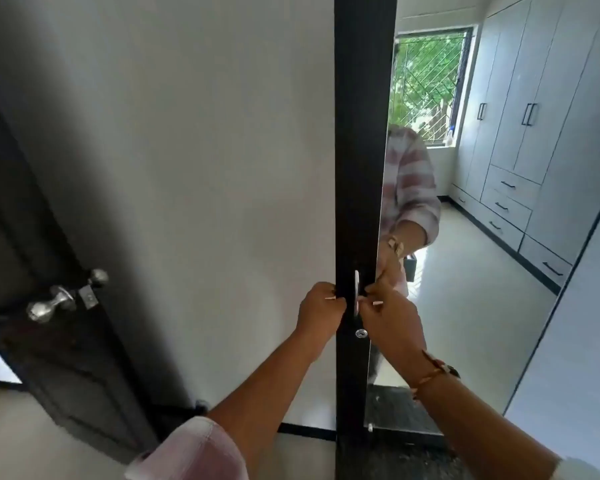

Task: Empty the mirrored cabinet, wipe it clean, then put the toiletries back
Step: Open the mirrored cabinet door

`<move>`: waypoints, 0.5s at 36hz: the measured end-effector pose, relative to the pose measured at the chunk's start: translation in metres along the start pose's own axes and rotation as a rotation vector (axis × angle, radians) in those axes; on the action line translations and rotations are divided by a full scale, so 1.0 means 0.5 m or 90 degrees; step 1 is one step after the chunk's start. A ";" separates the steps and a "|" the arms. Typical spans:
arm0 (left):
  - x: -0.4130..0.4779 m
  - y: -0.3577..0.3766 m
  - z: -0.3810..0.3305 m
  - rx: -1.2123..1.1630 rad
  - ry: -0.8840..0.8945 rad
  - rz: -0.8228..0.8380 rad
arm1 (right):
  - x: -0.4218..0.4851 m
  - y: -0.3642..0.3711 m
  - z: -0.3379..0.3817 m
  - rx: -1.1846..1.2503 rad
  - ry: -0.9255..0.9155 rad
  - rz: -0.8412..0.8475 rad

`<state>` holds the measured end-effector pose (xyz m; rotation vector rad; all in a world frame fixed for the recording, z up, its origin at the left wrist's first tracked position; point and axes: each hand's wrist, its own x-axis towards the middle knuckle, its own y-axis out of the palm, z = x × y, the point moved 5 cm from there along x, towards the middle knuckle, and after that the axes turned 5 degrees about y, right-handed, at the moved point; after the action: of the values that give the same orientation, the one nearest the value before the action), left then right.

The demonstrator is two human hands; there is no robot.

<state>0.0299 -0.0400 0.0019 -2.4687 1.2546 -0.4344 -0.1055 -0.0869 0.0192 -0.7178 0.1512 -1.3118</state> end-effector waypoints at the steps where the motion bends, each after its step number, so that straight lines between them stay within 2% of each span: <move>1: -0.001 0.003 0.000 -0.003 -0.006 -0.005 | 0.005 0.003 -0.004 -0.005 0.000 0.003; 9: -0.012 -0.001 0.000 -0.044 -0.008 -0.002 | 0.027 0.047 -0.011 -0.050 -0.032 0.000; 18: -0.006 -0.015 0.024 -0.077 0.017 0.054 | -0.002 0.067 -0.006 -0.101 -0.005 -0.067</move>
<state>0.0388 -0.0316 -0.0060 -2.5046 1.4294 -0.3801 -0.0798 -0.0847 -0.0021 -0.8755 0.2157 -1.4083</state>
